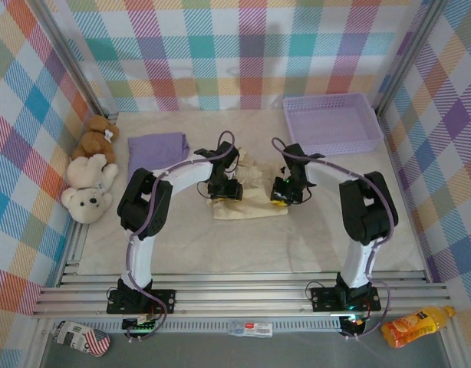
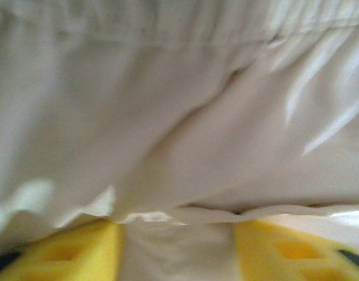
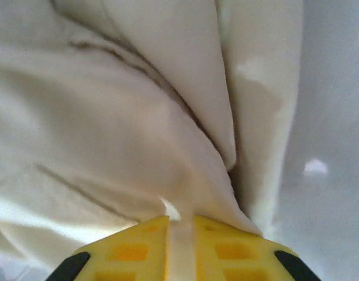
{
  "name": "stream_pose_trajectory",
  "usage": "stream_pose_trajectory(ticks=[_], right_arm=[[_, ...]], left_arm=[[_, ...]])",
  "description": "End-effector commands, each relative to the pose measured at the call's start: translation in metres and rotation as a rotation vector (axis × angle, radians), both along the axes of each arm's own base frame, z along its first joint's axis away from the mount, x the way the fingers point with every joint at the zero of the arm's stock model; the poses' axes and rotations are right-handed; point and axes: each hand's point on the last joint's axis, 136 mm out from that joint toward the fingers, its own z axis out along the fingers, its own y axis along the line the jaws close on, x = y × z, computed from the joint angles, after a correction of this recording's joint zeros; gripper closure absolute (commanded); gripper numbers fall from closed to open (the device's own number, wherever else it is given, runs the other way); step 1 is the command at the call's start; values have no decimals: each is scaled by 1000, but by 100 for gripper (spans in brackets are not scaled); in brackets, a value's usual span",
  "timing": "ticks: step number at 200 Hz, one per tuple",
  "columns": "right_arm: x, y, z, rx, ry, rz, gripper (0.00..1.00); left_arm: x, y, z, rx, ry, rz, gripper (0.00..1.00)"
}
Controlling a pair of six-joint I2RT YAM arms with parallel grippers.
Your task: Fold and stack the mixed laundry pile
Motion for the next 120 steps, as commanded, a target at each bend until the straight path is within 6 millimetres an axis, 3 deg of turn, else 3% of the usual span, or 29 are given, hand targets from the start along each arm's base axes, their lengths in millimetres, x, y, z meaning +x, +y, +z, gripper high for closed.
stream_pose_trajectory(ticks=[1, 17, 29, 57, 83, 105, 120], right_arm=[[2, 4, 43, 61, -76, -30, 78], [10, 13, 63, 116, -126, -19, 78], [16, 24, 68, 171, -134, -5, 79], [24, 44, 44, 275, -72, -33, 83], [29, 43, 8, 263, -13, -92, 86], [27, 33, -15, 228, 36, -125, 87], [27, 33, -10, 235, 32, -112, 86]], left_arm=[[-5, 19, 48, 19, -50, -26, 31], [-14, 12, 66, -62, -65, -14, 27], [-23, 7, 63, -122, -50, -4, 27], [-37, 17, 19, -109, 24, 78, 46], [-46, 38, -19, -46, 55, 142, 56], [-46, 49, -32, -9, 62, 157, 57], [-39, 50, -23, -22, 66, 168, 55]])
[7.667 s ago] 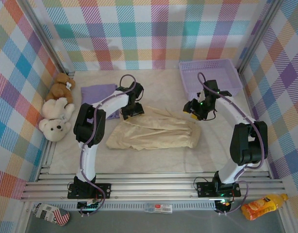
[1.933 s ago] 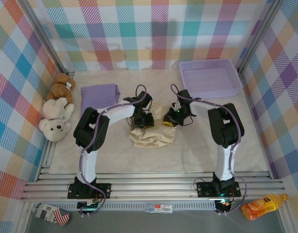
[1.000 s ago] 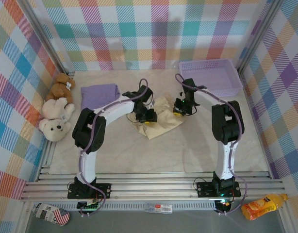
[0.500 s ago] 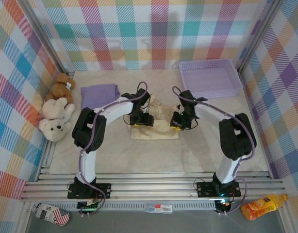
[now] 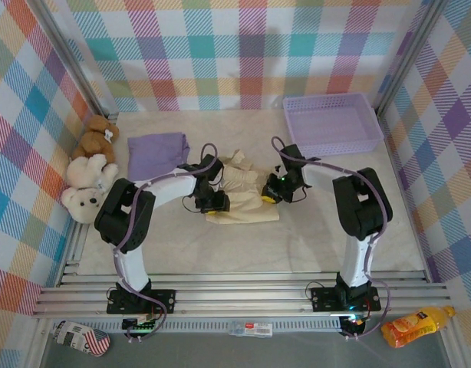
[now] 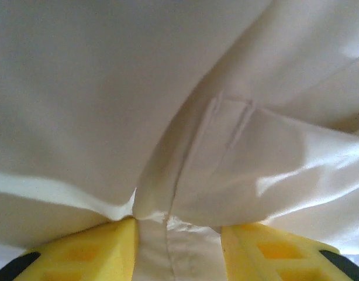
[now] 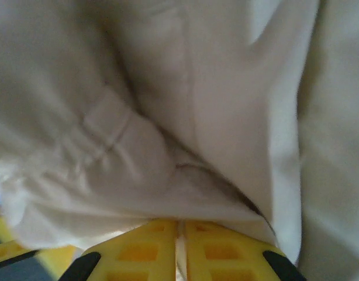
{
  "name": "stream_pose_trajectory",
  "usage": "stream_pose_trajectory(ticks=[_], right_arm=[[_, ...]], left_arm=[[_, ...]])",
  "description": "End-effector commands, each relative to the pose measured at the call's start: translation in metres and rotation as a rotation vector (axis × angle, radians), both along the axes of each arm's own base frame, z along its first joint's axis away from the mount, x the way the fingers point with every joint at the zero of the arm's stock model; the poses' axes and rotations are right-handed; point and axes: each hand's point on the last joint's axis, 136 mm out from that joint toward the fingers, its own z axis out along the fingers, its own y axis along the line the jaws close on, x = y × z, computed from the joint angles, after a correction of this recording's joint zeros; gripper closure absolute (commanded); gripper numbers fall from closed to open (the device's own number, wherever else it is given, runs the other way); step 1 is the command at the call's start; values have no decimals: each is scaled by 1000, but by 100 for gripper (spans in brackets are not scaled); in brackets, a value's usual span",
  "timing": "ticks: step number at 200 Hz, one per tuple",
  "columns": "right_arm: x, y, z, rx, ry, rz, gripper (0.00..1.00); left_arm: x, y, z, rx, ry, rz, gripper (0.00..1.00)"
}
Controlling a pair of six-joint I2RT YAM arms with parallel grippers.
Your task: Fold and stack the mixed laundry pile
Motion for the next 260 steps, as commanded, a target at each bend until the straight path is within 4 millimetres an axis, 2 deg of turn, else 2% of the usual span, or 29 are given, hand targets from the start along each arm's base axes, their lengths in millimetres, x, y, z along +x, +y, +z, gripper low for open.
stream_pose_trajectory(ticks=[1, 10, 20, 28, 47, 64, 92, 114, 126, 147, 162, 171, 178, 185, 191, 198, 205, 213, 220, 238, 260], right_arm=[[4, -3, 5, 22, -1, -18, 86], [6, -2, 18, 21, -36, 2, 84], [9, -3, 38, 19, -86, 24, 80], [13, -2, 55, 20, -129, 42, 76], [27, 1, 87, 21, -209, 76, 69], [43, 4, 99, -1, -243, 92, 64], [72, 10, 91, -32, -250, 70, 63], [90, 20, 76, -12, -225, 42, 68], [95, 24, 61, 4, -186, 19, 71], [97, 23, 29, 0, -120, -30, 74], [96, 17, 10, -12, -86, -56, 74], [96, 15, 7, -11, -78, -59, 74], [97, 14, 10, -11, -90, -55, 73], [98, 12, 17, -18, -112, -48, 70], [98, 10, 24, -29, -135, -42, 63], [99, 7, 37, -43, -172, -33, 51], [97, 2, 47, -69, -200, -28, 33], [94, -5, 59, -98, -228, -25, 12], [90, -10, 68, -115, -252, -17, 0], [72, -24, 76, -169, -253, 0, 1], [49, -37, 63, -219, -217, 11, 1]], left_arm=[[5, 17, -12, 49, 30, 51, 55], [14, 15, 4, 31, 9, 60, 47], [23, 12, 28, 4, -26, 63, 36], [33, 9, 51, -25, -60, 66, 30], [58, 6, 98, -86, -151, 76, 25], [82, 9, 117, -96, -207, 89, 23], [121, 12, 109, -106, -211, 141, 23], [140, 3, 87, -151, -185, 194, 25], [149, 0, 70, -171, -164, 223, 32], [156, 4, 34, -156, -113, 278, 47], [154, 9, 12, -134, -64, 296, 48], [152, 11, 8, -135, -42, 297, 47], [151, 13, 11, -137, -35, 295, 43], [150, 15, 19, -137, -43, 288, 34], [150, 18, 28, -129, -52, 281, 28], [149, 23, 40, -116, -63, 274, 20], [148, 29, 53, -104, -78, 270, 2], [146, 38, 66, -84, -93, 271, 0], [142, 44, 76, -76, -103, 270, 0], [133, 58, 89, -77, -115, 265, 0], [118, 62, 77, -93, -87, 234, 0]])
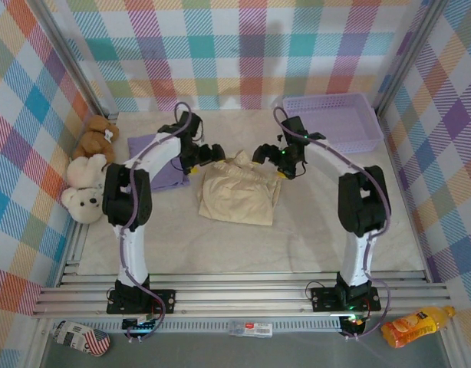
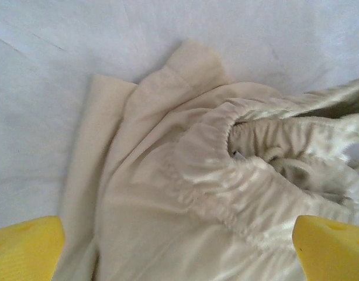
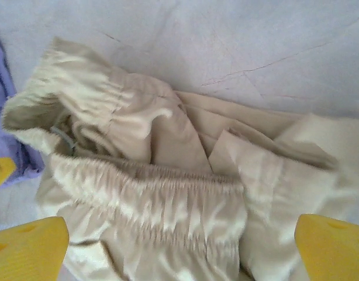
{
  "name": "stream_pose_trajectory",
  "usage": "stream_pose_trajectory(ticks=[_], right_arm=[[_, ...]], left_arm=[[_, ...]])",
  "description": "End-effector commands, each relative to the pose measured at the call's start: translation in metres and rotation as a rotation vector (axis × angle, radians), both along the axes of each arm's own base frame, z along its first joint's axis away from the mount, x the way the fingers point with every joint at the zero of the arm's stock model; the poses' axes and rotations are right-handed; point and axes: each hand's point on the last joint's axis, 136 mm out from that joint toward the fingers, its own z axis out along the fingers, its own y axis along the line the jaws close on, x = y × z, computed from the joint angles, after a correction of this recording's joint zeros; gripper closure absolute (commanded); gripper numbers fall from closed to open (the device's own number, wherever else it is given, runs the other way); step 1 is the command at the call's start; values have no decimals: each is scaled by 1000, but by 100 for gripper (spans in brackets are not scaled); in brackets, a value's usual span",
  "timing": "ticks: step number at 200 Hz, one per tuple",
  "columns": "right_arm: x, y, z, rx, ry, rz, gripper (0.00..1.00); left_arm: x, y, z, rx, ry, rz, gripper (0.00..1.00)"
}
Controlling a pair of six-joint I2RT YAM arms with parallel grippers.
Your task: Fold and stack the mixed laundry pile
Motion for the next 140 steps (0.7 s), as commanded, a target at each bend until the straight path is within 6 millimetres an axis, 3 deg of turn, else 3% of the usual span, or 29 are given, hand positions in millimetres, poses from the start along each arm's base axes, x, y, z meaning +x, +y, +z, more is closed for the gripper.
stream_pose_trajectory(ticks=[1, 38, 60, 104, 120, 140], right_arm=[[-29, -26, -15, -110, 50, 9, 1], [-50, -26, -45, -128, 90, 26, 1], [-55, -13, -59, -145, 112, 53, 1], [-58, 27, -68, -120, 112, 109, 0], [-60, 40, -69, -107, 120, 129, 7], [-60, 51, -65, -76, 112, 135, 24]], left_arm=[[-24, 15, 4, 6, 26, -44, 0], [-41, 1, -31, -71, 58, -103, 0], [-48, 0, -52, -67, 92, -124, 2], [-62, -18, -67, -85, 109, -203, 8], [-65, -24, -73, -94, 118, -220, 13], [-70, -38, -75, -122, 127, -242, 19]])
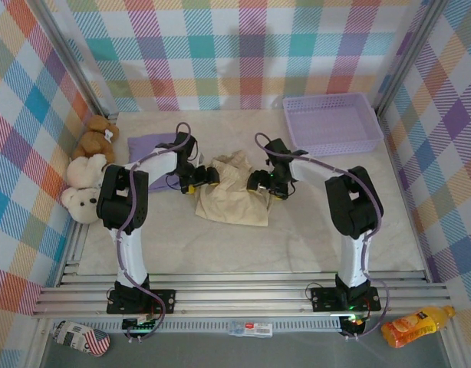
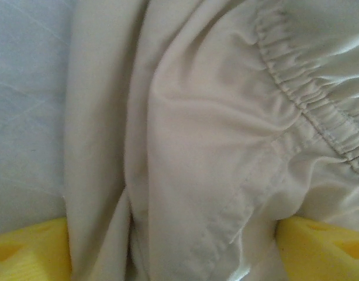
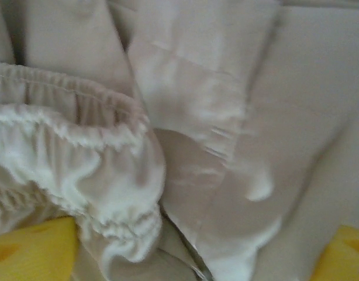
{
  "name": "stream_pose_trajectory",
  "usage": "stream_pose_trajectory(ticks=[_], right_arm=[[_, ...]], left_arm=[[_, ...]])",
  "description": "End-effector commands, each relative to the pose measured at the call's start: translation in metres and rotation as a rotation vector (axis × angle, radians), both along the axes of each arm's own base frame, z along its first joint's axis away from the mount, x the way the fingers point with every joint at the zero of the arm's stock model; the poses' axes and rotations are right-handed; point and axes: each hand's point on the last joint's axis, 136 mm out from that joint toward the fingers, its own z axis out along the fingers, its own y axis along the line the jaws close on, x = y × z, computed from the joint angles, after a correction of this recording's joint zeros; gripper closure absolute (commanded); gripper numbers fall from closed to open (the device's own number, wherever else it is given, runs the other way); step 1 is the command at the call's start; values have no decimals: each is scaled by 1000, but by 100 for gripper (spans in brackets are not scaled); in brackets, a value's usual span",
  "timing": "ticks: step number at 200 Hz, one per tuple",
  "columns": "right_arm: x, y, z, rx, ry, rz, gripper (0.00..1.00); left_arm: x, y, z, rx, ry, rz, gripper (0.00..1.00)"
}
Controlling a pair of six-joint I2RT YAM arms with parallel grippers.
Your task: Fold and stack the mixed laundry pile
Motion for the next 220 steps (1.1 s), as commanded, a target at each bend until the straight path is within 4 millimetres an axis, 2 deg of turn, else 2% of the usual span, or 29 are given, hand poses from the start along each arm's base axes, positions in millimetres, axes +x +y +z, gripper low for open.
stream_pose_trajectory(ticks=[1, 21, 43, 60, 78, 86, 114, 139, 150, 164, 187, 190, 200, 211, 220], right_arm=[[0, 23, 6, 62, 2, 18, 25], [1, 27, 11, 79, -11, 17, 44], [3, 29, 14, 90, -14, 10, 70], [8, 33, 24, 114, -31, 3, 80], [21, 41, 45, 144, -78, -1, 93], [28, 45, 56, 159, -103, -4, 100], [55, 68, 90, 241, -167, 5, 100], [84, 97, 111, 314, -207, 19, 100], [95, 111, 111, 341, -209, 28, 100], [110, 131, 120, 383, -235, 46, 100], [131, 170, 128, 478, -267, 69, 100], [133, 175, 123, 486, -262, 71, 100], [141, 193, 131, 537, -283, 86, 100], [146, 210, 122, 577, -266, 95, 99], [150, 223, 121, 623, -264, 101, 99]], left_arm=[[-15, -37, -11, -92, 24, -95, 19], [-20, -48, -9, -100, 26, -116, 31], [-20, -50, -3, -98, 23, -106, 57], [-16, -47, 10, -71, 13, -99, 77], [-4, -35, 30, -3, -33, -77, 100], [4, -27, 41, 29, -58, -58, 100], [35, 3, 76, 77, -139, 19, 100], [56, 37, 93, 128, -183, 88, 100], [61, 54, 97, 156, -193, 126, 100], [66, 76, 100, 174, -200, 178, 100], [73, 113, 108, 207, -217, 251, 100], [74, 119, 109, 215, -220, 262, 100], [75, 135, 112, 235, -228, 293, 100], [77, 154, 115, 249, -230, 329, 100], [77, 167, 117, 255, -230, 351, 100]])
